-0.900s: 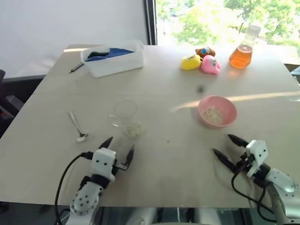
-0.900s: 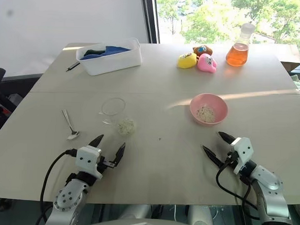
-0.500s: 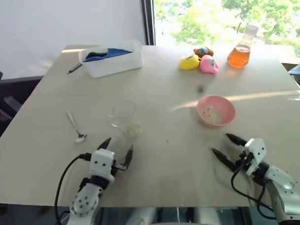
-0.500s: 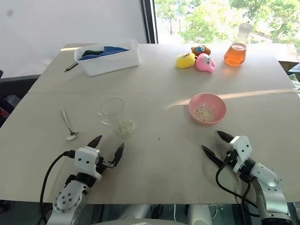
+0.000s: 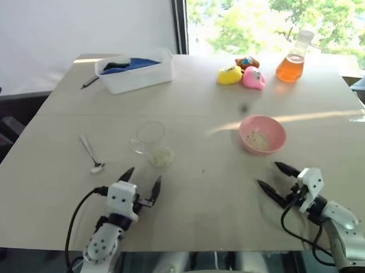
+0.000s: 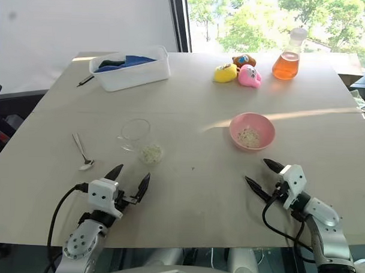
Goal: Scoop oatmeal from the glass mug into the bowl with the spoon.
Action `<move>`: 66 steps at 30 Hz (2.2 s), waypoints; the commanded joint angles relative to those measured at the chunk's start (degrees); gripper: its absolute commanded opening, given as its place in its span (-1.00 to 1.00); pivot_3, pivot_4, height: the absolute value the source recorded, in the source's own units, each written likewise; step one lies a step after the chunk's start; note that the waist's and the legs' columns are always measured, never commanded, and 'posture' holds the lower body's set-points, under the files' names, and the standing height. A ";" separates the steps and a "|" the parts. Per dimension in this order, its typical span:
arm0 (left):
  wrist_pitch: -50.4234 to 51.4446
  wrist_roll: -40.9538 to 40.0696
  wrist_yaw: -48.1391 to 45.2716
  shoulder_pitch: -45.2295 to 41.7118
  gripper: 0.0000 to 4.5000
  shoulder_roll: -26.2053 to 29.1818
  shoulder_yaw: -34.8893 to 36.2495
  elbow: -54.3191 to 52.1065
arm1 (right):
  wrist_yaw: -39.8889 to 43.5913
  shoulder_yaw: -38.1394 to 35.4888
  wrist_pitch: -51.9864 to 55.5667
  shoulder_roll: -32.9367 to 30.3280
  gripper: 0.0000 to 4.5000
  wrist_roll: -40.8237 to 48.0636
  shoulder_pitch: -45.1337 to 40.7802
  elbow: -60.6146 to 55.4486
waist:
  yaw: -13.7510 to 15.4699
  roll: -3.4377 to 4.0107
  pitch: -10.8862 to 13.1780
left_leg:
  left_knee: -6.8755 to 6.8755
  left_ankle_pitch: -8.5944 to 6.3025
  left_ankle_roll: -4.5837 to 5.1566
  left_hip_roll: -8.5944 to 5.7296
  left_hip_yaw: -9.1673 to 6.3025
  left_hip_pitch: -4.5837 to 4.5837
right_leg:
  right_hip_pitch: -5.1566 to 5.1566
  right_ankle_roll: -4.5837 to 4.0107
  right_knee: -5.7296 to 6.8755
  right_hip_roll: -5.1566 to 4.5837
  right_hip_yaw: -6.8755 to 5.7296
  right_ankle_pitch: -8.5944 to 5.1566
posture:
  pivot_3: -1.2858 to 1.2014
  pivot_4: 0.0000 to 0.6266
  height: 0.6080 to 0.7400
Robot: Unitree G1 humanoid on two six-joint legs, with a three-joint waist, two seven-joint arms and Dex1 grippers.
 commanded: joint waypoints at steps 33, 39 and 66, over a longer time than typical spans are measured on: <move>64.57 -21.04 16.55 -26.09 0.99 17.27 24.54 -1.32 | 5.80 6.61 27.48 -9.39 1.00 16.33 -6.27 -35.41 | 0.08 -0.60 1.29 | 0.30 0.28 -0.18 -0.04 -0.08 -1.01 | -0.97 -0.35 0.05 0.02 -0.09 0.23 | 0.03 -0.52 1.00; 66.72 -19.65 14.76 -27.73 0.99 18.45 23.42 2.48 | 5.45 6.60 28.00 -9.49 1.00 17.99 -7.95 -37.72 | 0.02 -0.57 1.27 | 0.32 0.30 -0.21 -0.04 0.00 -0.95 | -1.00 -0.42 0.19 0.00 -0.03 0.28 | 0.03 -0.52 1.00; 61.88 -20.29 15.54 -24.33 -0.98 8.89 34.75 -6.40 | 5.86 6.31 27.05 -9.44 1.00 17.24 -10.21 -34.99 | -1.35 -0.08 0.84 | 0.30 0.24 -0.47 0.05 0.60 -0.49 | -0.82 -0.44 0.38 0.04 0.42 0.32 | 0.03 -0.52 1.00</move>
